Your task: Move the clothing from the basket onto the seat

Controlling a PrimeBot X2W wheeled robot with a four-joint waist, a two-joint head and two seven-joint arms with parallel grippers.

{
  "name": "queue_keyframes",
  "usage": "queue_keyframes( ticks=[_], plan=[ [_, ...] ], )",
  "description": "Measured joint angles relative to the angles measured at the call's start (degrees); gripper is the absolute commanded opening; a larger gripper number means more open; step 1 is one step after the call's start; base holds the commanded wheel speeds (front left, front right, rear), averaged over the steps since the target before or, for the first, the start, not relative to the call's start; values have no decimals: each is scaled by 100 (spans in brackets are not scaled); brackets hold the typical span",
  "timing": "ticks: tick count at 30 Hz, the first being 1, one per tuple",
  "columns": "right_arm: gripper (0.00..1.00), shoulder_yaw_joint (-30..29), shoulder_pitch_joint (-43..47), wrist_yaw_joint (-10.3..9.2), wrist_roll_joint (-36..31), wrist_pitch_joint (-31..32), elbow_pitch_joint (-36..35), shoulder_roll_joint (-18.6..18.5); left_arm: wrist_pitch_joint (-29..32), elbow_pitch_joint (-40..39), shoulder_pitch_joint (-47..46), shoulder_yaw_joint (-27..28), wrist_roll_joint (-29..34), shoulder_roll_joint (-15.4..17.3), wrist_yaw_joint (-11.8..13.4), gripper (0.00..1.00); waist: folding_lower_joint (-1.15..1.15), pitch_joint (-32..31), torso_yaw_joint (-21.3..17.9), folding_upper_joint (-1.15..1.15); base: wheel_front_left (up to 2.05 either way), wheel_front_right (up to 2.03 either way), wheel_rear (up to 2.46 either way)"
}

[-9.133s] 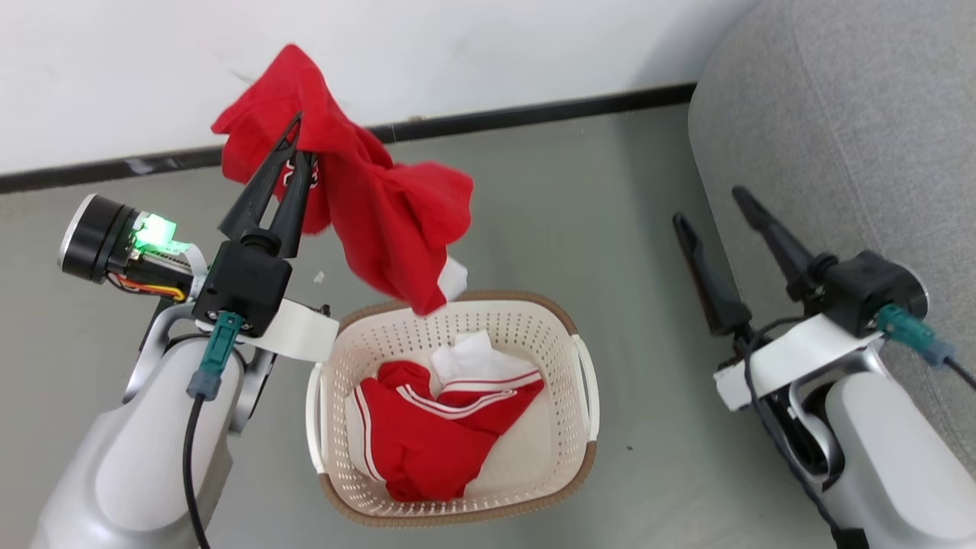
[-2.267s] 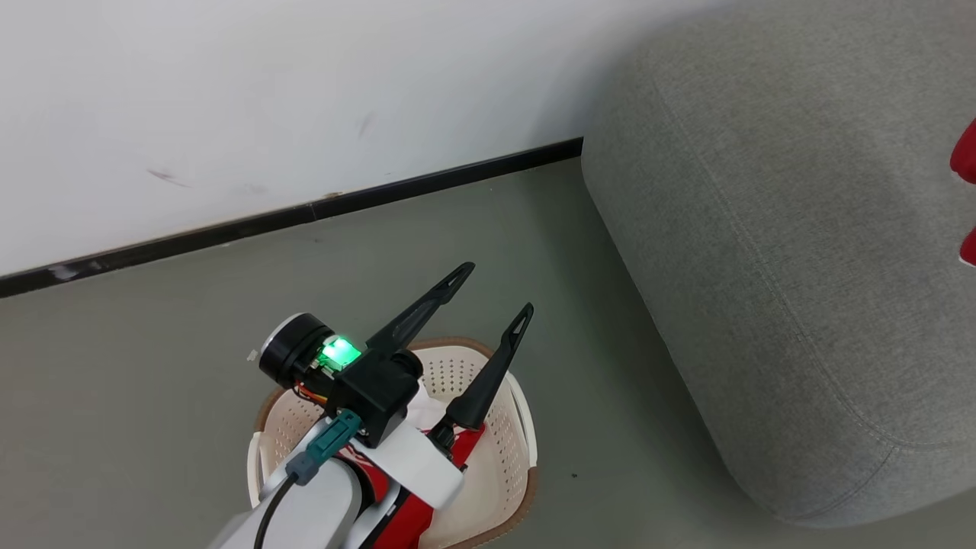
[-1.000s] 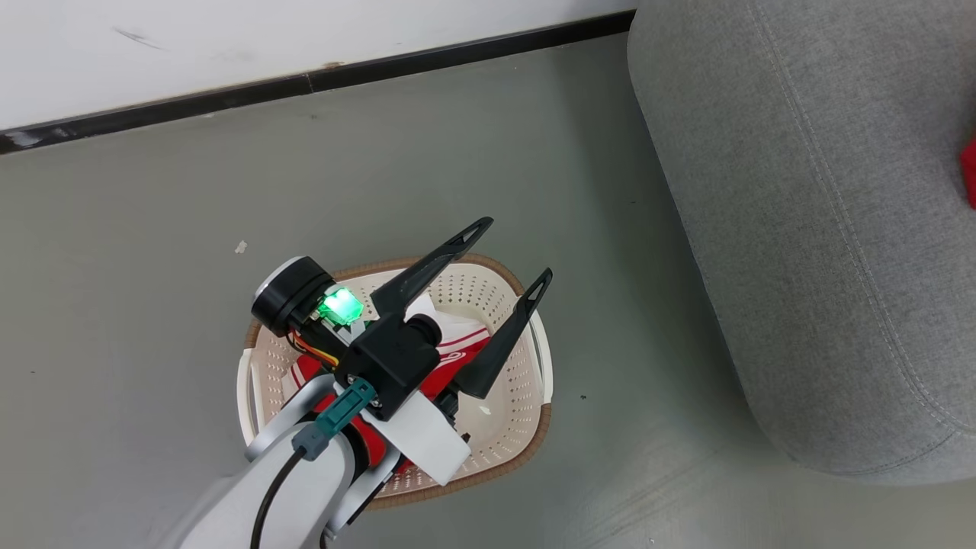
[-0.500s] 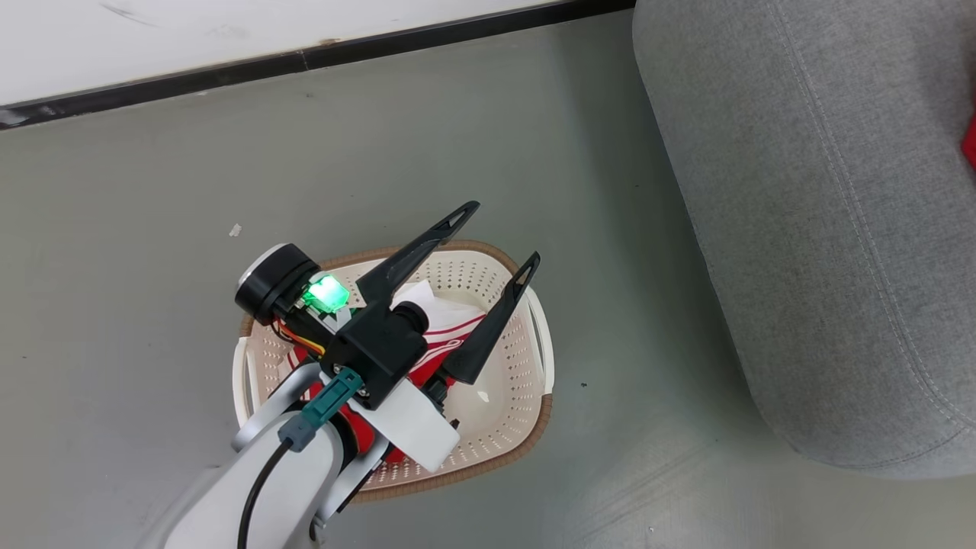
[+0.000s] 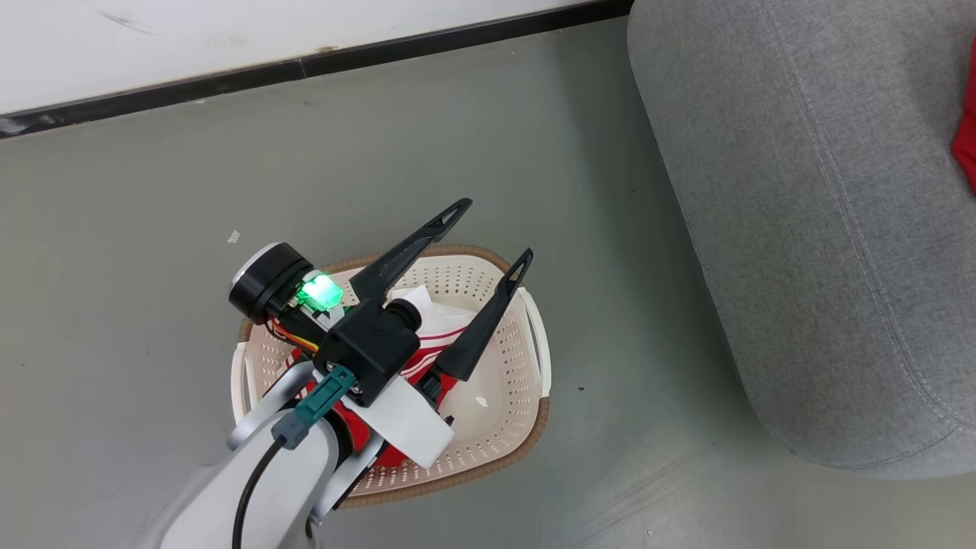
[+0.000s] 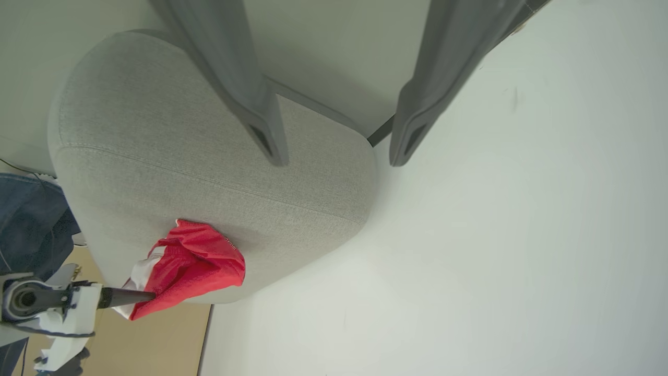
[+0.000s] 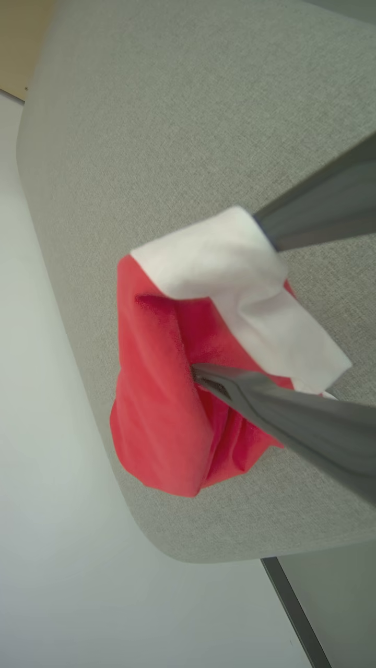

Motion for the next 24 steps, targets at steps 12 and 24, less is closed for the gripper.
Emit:
queue_keyframes(
  ticks=[12,24],
  plan=[
    [100,201,448,-1,160,-49,110,256,-156,97,10,42,-55,-42,47,100,0,-60,-135,0,0,0,0],
    [100,568,837,-1,263,-56,-645,407,-408,233,28,209,-108,-88,126,100,0,-229,-309,0,0,0,0]
  ],
)
